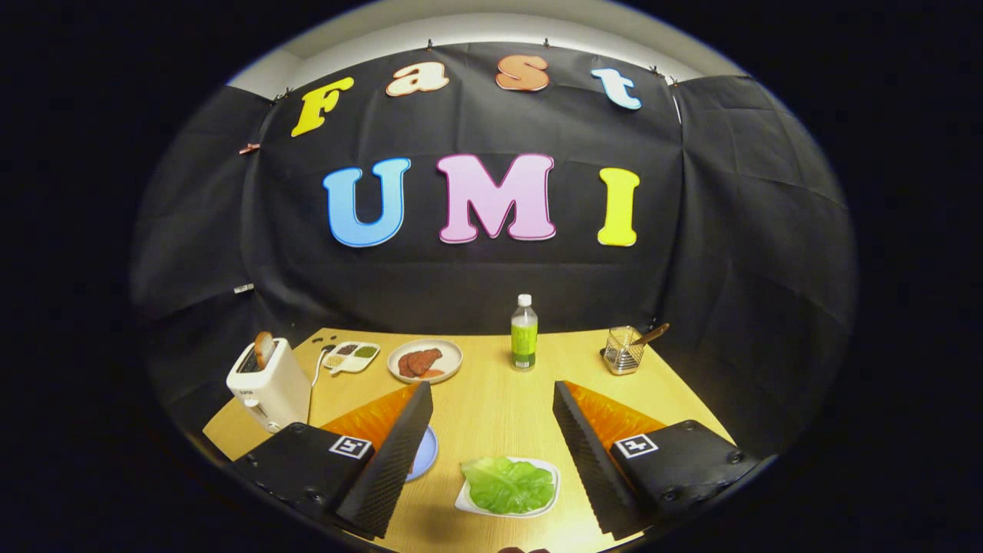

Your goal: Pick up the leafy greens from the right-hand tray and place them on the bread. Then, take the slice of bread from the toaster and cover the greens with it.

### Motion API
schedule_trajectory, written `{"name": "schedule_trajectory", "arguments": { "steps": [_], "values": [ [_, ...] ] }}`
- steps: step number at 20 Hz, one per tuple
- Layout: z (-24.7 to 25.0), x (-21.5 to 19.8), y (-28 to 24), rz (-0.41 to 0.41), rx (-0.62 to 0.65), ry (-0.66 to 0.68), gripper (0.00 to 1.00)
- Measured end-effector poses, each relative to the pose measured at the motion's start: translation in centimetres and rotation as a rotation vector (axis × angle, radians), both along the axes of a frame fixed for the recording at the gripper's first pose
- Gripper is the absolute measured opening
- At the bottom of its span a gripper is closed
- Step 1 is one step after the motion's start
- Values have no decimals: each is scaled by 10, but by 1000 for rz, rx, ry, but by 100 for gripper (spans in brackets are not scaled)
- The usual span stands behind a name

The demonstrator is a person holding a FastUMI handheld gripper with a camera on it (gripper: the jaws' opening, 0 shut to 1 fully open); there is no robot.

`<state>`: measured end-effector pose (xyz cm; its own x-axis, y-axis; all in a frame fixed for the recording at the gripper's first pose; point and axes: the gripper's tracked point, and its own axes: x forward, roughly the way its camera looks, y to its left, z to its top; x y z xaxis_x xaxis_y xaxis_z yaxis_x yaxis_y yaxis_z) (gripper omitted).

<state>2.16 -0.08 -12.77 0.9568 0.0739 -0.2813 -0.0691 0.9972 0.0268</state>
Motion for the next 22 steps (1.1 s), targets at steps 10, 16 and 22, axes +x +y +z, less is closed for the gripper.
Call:
{"name": "schedule_trajectory", "arguments": {
  "steps": [10, 16, 22],
  "values": [
    [-128, 23, 1, 139, -55, 237, 99],
    [-205, 18, -3, 208, -90, 380, 99],
    [-252, 15, -7, 232, -88, 489, 99]
  ]
}}
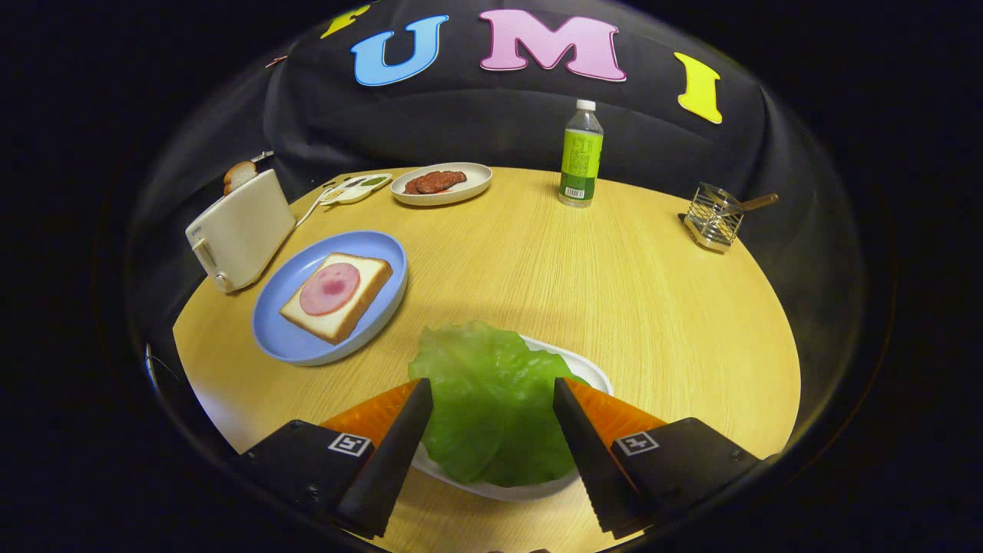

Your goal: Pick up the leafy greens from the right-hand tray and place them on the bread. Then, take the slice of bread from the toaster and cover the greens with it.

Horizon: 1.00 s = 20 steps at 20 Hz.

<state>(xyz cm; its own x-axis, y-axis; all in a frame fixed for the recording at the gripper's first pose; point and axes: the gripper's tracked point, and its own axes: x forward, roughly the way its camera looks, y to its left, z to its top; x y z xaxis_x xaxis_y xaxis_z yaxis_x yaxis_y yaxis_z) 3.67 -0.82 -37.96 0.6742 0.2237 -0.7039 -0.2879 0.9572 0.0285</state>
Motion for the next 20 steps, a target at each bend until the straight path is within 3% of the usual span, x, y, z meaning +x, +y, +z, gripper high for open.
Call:
{"name": "schedule_trajectory", "arguments": {
  "steps": [4, 9, 13, 16, 18, 20],
  "values": [
    [-13, -1, -2, 37, -27, 16, 99],
    [-15, -3, -6, 51, -36, 38, 89],
    [-14, -3, -5, 79, -59, 64, 56],
    [-16, -2, -8, 71, -68, 109, 56],
    [-14, 0, -11, 39, -61, 122, 21],
    [-15, 0, -7, 47, -54, 132, 12]
  ]
}}
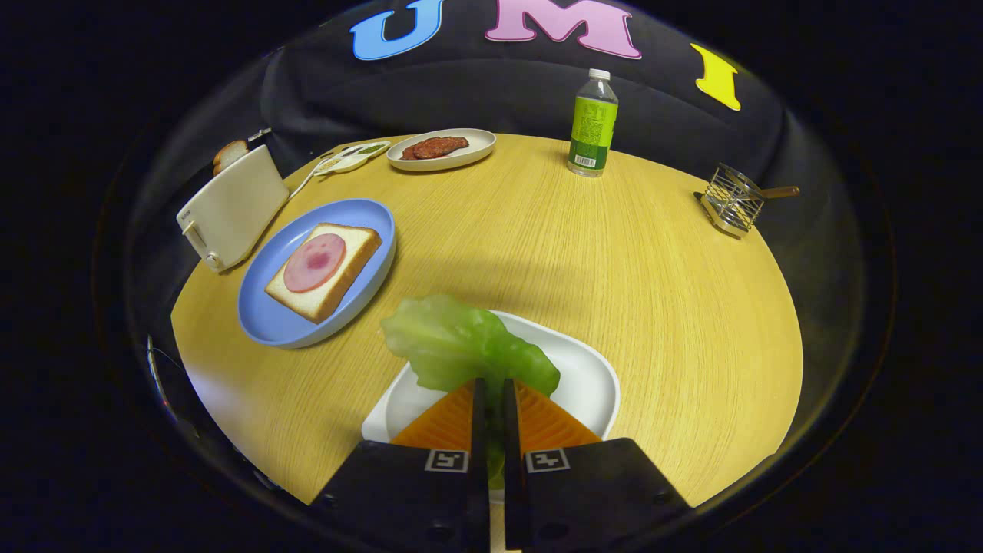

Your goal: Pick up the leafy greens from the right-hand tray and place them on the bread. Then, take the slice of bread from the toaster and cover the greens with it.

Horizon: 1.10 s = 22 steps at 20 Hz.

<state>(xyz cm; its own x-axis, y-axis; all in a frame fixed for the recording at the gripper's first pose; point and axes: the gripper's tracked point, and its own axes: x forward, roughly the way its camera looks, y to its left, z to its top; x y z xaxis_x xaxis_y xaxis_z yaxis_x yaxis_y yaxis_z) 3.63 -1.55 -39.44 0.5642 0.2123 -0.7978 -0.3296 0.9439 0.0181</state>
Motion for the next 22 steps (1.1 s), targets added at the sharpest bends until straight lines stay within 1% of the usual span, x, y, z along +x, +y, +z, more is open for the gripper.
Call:
{"name": "schedule_trajectory", "arguments": {
  "steps": [1, 3, 4, 6, 11, 15, 19, 22],
  "values": [
    [0, -1, 2, -7, 15, 17, 12],
    [1, -2, 3, -49, 54, 64, 6],
    [4, -3, 4, -71, 68, 79, 5],
    [14, -1, 1, -94, 62, 67, 5],
    [52, -3, 1, -94, 17, 12, 5],
    [90, 2, 11, -100, 12, -37, 5],
    [128, 15, 38, -66, 16, -104, 5],
    [140, 27, 68, -26, 21, -135, 5]
  ]
}}
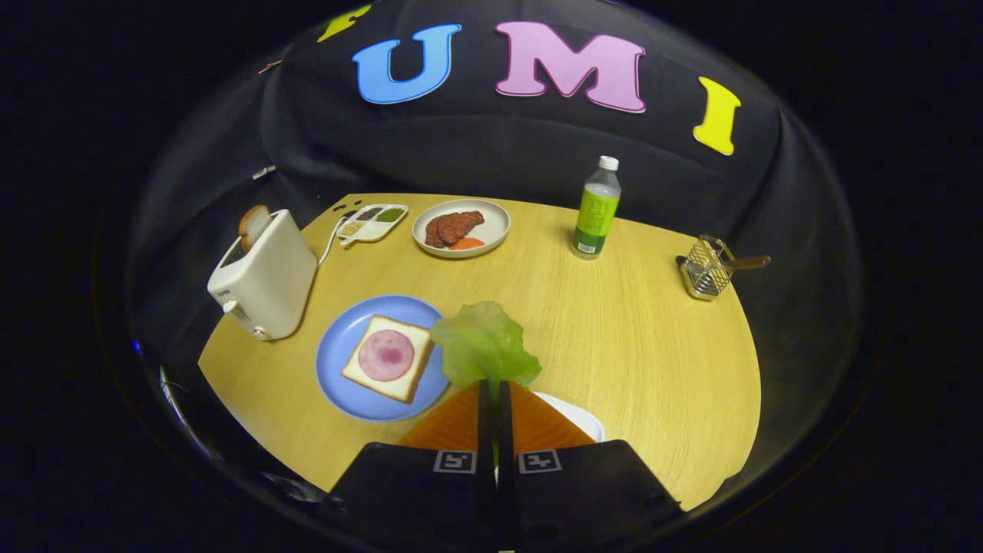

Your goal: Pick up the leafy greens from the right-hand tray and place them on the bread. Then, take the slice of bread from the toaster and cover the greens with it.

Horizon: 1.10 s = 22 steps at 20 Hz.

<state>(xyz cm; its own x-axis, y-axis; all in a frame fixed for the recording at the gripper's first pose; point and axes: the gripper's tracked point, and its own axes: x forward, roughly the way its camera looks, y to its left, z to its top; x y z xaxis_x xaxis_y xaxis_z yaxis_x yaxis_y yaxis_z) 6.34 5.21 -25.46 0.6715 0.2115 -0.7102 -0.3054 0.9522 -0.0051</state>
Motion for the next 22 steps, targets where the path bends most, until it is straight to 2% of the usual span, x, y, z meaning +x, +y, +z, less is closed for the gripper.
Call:
{"name": "schedule_trajectory", "arguments": {
  "steps": [9, 14, 22],
  "values": [
    [-22, 18, 94, 79, 62, 23, 5],
    [-53, 19, 120, 116, 29, 58, 5],
    [-85, 21, 154, 123, 48, 119, 6]
  ]
}}
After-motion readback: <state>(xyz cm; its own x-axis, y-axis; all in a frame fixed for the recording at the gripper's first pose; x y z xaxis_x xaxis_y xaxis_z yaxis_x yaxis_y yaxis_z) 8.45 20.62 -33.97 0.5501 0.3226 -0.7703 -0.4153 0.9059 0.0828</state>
